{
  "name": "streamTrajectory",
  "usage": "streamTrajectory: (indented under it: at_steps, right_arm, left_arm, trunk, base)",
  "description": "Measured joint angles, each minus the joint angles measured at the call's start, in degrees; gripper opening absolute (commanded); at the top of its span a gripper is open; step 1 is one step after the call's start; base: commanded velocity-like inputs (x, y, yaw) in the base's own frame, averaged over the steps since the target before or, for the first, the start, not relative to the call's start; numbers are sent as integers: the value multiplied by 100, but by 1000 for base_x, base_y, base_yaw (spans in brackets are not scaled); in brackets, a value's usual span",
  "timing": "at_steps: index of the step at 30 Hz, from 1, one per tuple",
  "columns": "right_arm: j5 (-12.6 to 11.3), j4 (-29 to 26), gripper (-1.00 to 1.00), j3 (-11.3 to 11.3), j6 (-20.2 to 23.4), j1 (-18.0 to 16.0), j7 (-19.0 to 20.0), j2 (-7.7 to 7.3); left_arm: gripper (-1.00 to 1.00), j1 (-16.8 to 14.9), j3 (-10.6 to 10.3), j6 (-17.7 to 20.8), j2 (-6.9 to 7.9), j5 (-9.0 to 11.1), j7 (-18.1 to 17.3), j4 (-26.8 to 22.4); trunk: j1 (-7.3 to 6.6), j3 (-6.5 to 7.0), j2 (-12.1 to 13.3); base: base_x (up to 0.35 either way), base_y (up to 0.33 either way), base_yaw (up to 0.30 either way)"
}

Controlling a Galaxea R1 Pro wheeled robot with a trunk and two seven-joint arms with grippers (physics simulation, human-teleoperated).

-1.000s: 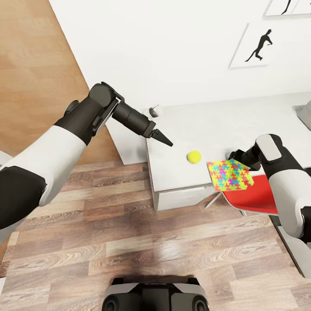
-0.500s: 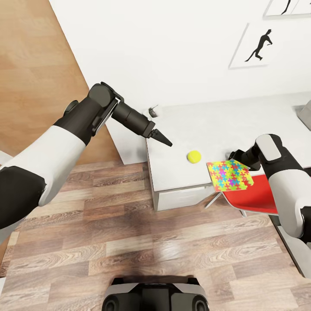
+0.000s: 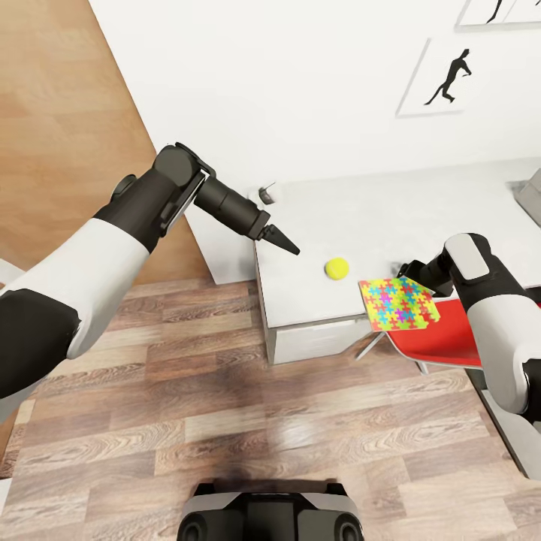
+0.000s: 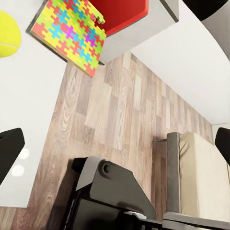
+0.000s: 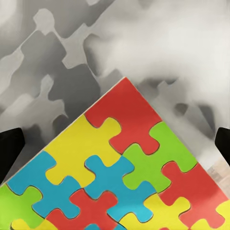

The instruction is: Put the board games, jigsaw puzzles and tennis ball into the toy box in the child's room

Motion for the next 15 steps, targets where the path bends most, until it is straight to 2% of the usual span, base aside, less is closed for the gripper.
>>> streamTrajectory:
  at_steps: [10, 15]
  right_arm:
    - [-11, 6, 100, 1, -12, 0, -4, 0]
    - [-103, 65, 100, 1, -283, 0, -4, -2]
  left_arm:
    - [100, 0, -2, 0, 14, 0, 0, 0]
    - [100, -1, -1, 0, 29, 0, 0, 0]
  trunk:
    - [-1, 0, -1]
    - [-2, 0, -2]
  base:
    - [0, 0, 0]
    - [0, 0, 0]
